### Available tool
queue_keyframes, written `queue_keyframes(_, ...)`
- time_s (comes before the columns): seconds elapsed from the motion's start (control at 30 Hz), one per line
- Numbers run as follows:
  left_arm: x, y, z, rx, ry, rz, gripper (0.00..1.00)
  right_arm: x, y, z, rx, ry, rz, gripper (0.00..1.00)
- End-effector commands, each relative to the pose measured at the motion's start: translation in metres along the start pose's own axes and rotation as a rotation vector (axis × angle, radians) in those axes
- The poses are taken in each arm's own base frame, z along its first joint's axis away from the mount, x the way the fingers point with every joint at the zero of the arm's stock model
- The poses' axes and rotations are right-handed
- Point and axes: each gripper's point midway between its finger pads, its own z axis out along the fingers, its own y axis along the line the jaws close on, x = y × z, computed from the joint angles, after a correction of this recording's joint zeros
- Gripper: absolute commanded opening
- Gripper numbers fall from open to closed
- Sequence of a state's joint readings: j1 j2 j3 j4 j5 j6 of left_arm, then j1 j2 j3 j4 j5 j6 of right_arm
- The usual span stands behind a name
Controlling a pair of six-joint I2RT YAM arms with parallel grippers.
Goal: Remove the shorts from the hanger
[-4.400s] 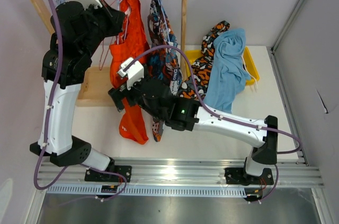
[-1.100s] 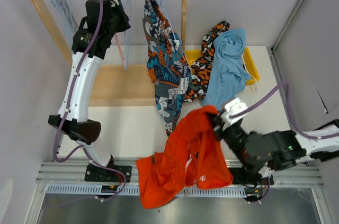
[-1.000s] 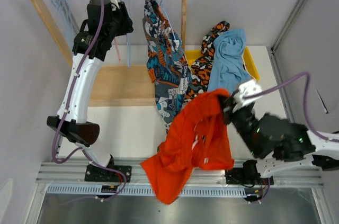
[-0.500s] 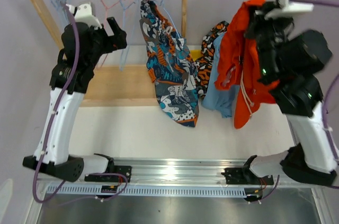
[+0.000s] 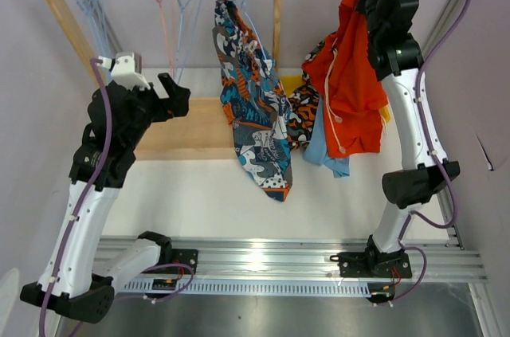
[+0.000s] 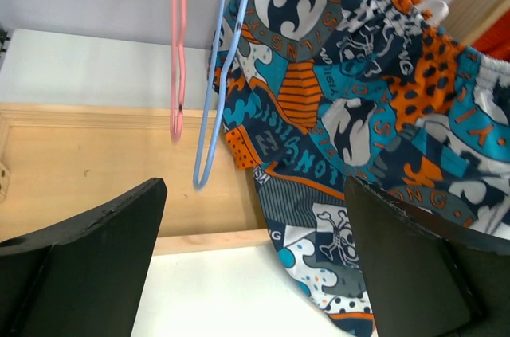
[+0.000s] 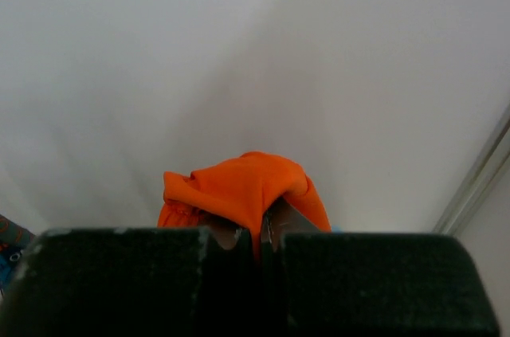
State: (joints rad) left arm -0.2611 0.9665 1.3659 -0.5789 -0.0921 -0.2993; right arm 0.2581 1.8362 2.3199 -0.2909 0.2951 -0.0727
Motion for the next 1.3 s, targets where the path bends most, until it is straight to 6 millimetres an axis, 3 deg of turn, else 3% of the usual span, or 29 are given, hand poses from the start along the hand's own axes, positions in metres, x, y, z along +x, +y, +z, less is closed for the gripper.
queue_keyframes(0.0,-0.006,-0.011,-0.009,0.071,-0.031,-0.019,0.99,0.002,0.012,0.012,-0.056,-0.101,0.137,0.00)
queue_keyframes(0.07,-0.010,-0.016,-0.010,0.091,-0.029,-0.014,0.99,0.033,0.016,0.012,-0.072,-0.078,0.177,0.01)
queue_keyframes(0.1,-0.010,-0.017,-0.009,0.093,-0.025,-0.012,0.99,0.096,0.022,0.012,-0.076,0.049,0.201,0.18)
queue_keyframes(0.13,-0.018,-0.027,-0.008,0.128,-0.021,-0.008,0.99,0.120,0.025,0.009,-0.087,0.106,0.222,0.58)
queue_keyframes(0.23,-0.029,-0.044,0.002,0.167,-0.006,-0.007,0.99,0.205,0.022,-0.019,-0.033,0.340,0.263,0.90)
queue_keyframes(0.27,-0.038,-0.051,0.001,0.185,-0.019,-0.011,0.99,0.215,0.020,-0.027,-0.027,0.350,0.270,0.99)
queue_keyframes(0.3,-0.041,-0.059,0.004,0.208,-0.014,-0.014,0.99,0.224,0.019,-0.037,-0.023,0.362,0.270,1.00)
queue_keyframes(0.33,-0.036,-0.066,0.015,0.231,0.015,-0.021,0.99,0.252,0.015,-0.055,-0.012,0.399,0.258,0.99)
queue_keyframes(0.37,-0.054,-0.074,0.012,0.254,-0.019,-0.025,0.99,0.232,0.012,-0.065,-0.015,0.350,0.271,0.99)
queue_keyframes(0.43,-0.054,-0.088,0.019,0.286,0.002,-0.025,0.99,0.244,0.003,-0.090,0.012,0.378,0.273,0.99)
queue_keyframes(0.47,-0.065,-0.099,0.025,0.312,-0.005,-0.036,0.99,0.220,-0.001,-0.103,0.006,0.339,0.289,0.99)
queue_keyframes(0.53,-0.073,-0.111,0.029,0.349,-0.008,-0.047,0.99,0.208,-0.004,-0.122,0.005,0.322,0.293,0.99)
queue_keyframes(0.57,-0.068,-0.115,0.043,0.343,0.016,-0.051,0.99,0.212,-0.006,-0.136,0.000,0.336,0.281,0.99)
queue_keyframes(0.6,-0.076,-0.124,0.041,0.363,0.006,-0.053,0.99,0.183,-0.004,-0.151,-0.029,0.280,0.293,0.99)
queue_keyframes(0.63,-0.087,-0.130,0.039,0.377,-0.014,-0.055,0.99,0.172,-0.005,-0.160,-0.039,0.257,0.295,1.00)
queue_keyframes(0.67,-0.088,-0.133,0.042,0.376,-0.012,-0.053,0.99,0.181,-0.007,-0.176,-0.039,0.299,0.278,0.99)
queue_keyframes(0.7,-0.098,-0.136,0.044,0.364,-0.030,-0.058,0.99,0.159,-0.006,-0.191,-0.067,0.258,0.295,0.99)
queue_keyframes(0.93,-0.106,-0.157,0.055,0.406,-0.040,-0.109,0.99,0.142,0.000,-0.260,-0.163,0.260,0.338,0.99)
queue_keyframes(1.1,-0.097,-0.179,0.072,0.440,-0.012,-0.119,0.99,0.145,0.002,-0.278,-0.181,0.277,0.330,0.99)
queue_keyframes(1.13,-0.090,-0.183,0.085,0.432,0.007,-0.121,0.99,0.148,0.002,-0.280,-0.181,0.287,0.320,1.00)
queue_keyframes(1.17,-0.096,-0.186,0.084,0.437,-0.004,-0.124,0.99,0.145,0.002,-0.283,-0.181,0.283,0.320,0.99)
queue_keyframes(1.2,-0.086,-0.185,0.100,0.409,0.020,-0.123,0.99,0.145,0.001,-0.285,-0.182,0.287,0.318,0.99)
queue_keyframes(1.27,-0.089,-0.187,0.105,0.396,0.008,-0.122,0.99,0.140,-0.002,-0.289,-0.185,0.273,0.318,0.99)
